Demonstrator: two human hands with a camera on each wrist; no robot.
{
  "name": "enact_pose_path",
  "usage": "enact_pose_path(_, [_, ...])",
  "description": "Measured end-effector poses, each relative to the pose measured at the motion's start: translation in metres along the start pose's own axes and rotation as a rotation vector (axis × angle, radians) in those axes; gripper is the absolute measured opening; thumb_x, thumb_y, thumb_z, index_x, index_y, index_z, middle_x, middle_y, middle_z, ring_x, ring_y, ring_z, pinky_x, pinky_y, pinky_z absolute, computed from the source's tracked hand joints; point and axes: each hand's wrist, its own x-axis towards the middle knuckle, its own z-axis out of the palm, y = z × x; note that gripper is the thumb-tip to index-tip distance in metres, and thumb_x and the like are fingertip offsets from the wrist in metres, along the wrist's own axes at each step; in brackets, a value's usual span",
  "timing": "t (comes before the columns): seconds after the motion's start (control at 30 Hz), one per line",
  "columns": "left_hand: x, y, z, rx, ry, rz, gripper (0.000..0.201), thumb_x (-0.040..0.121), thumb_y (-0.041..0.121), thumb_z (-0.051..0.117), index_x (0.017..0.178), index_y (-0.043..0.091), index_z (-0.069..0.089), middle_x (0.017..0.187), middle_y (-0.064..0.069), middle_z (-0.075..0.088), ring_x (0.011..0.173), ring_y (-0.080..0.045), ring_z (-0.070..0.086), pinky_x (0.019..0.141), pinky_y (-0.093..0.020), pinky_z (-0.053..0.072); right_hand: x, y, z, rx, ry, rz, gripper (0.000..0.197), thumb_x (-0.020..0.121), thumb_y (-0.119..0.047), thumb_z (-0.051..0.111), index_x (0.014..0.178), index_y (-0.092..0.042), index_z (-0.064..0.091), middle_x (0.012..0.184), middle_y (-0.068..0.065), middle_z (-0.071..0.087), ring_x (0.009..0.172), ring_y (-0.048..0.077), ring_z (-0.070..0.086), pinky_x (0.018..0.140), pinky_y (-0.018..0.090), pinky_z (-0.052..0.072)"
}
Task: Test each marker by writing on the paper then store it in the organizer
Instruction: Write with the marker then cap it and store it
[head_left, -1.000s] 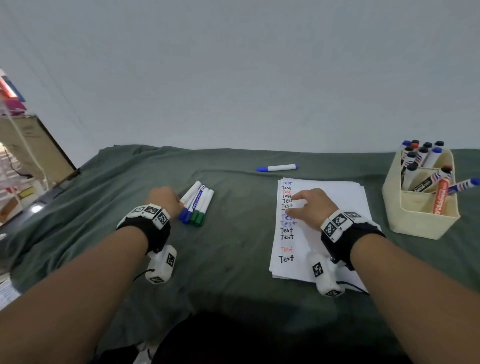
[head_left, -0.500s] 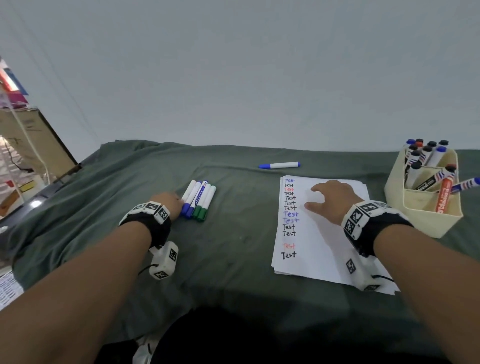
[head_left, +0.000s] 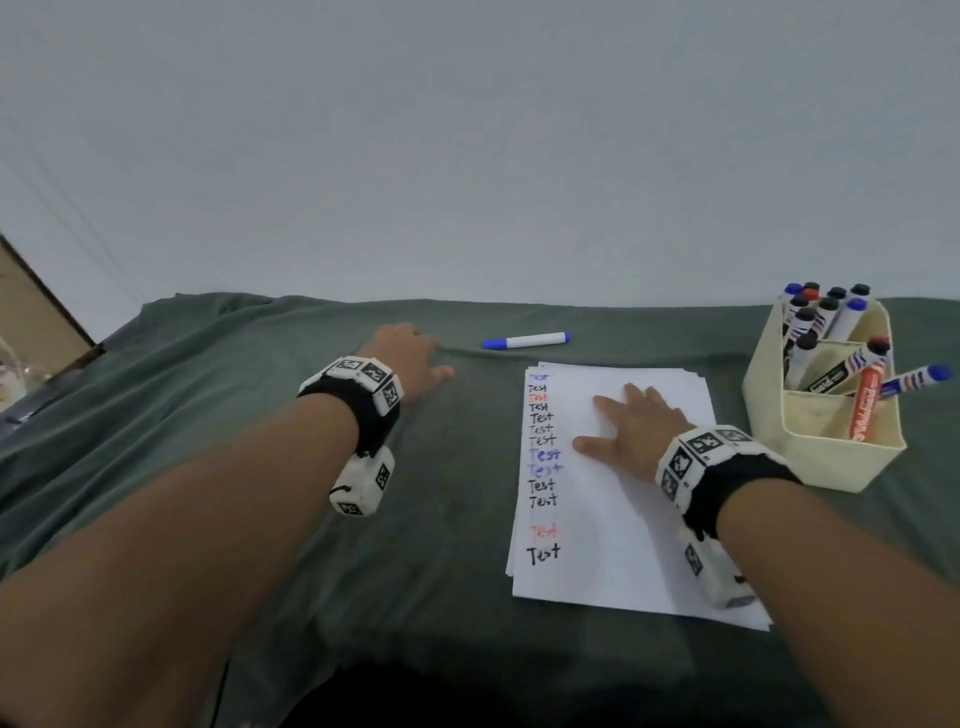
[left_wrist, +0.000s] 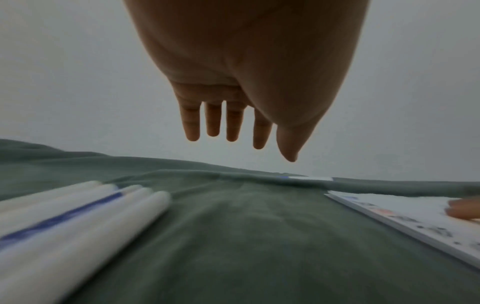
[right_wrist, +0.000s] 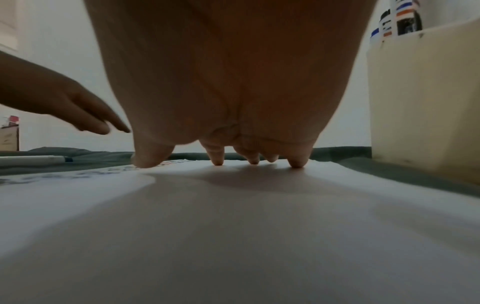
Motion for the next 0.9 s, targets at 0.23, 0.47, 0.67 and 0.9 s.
enact_pose_path(0.23, [0.065, 0.080, 0.017, -0.053, -0.032, 0.188, 0.051, 0.091, 0.053, 0.053, 0.131, 0.021, 0.055, 0.127, -0.006, 0.055, 0.118, -0.027, 0.051, 0.096, -0.037, 0.042, -0.004, -0.001, 0.000, -0.022, -0.012, -0.022, 0.085, 0.091, -0.076, 0.041, 0.160, -0.030, 0.018, 0.168, 0.011, 0.006, 0.154, 0.033, 0.008, 0.122, 0.053, 0.018])
enact_pose_path(0.47, [0.100, 0.105, 0.041, -0.026, -0.065, 0.112, 0.040, 0.096, 0.040, 0.052, 0.130, 0.020, 0.052, 0.127, -0.006, 0.058, 0.110, -0.028, 0.058, 0.087, -0.040, 0.050, -0.004, 0.004, -0.002, 0.010, -0.030, -0.030, 0.079, 0.094, -0.072, 0.041, 0.158, -0.031, 0.019, 0.170, 0.010, 0.001, 0.155, 0.032, 0.003, 0.124, 0.052, 0.014])
enact_pose_path(0.67, [0.106, 0.103, 0.043, 0.019, -0.075, 0.045, 0.039, 0.092, 0.048, 0.058, 0.119, 0.020, 0.057, 0.121, -0.007, 0.054, 0.110, -0.029, 0.055, 0.088, -0.040, 0.044, -0.003, 0.004, -0.004, 0.039, -0.031, -0.029, 0.079, 0.093, -0.073, 0.043, 0.157, -0.033, 0.020, 0.170, 0.007, 0.002, 0.155, 0.031, 0.004, 0.124, 0.050, 0.014])
enact_pose_path(0.9, [0.088, 0.098, 0.037, -0.020, -0.003, 0.053, 0.036, 0.091, 0.046, 0.061, 0.117, 0.021, 0.053, 0.116, -0.004, 0.051, 0.104, -0.027, 0.058, 0.087, -0.043, 0.043, -0.004, 0.003, -0.006, 0.032, -0.006, -0.012, 0.080, 0.092, -0.072, 0.045, 0.156, -0.029, 0.023, 0.168, 0.007, 0.010, 0.153, 0.030, 0.013, 0.121, 0.049, 0.023])
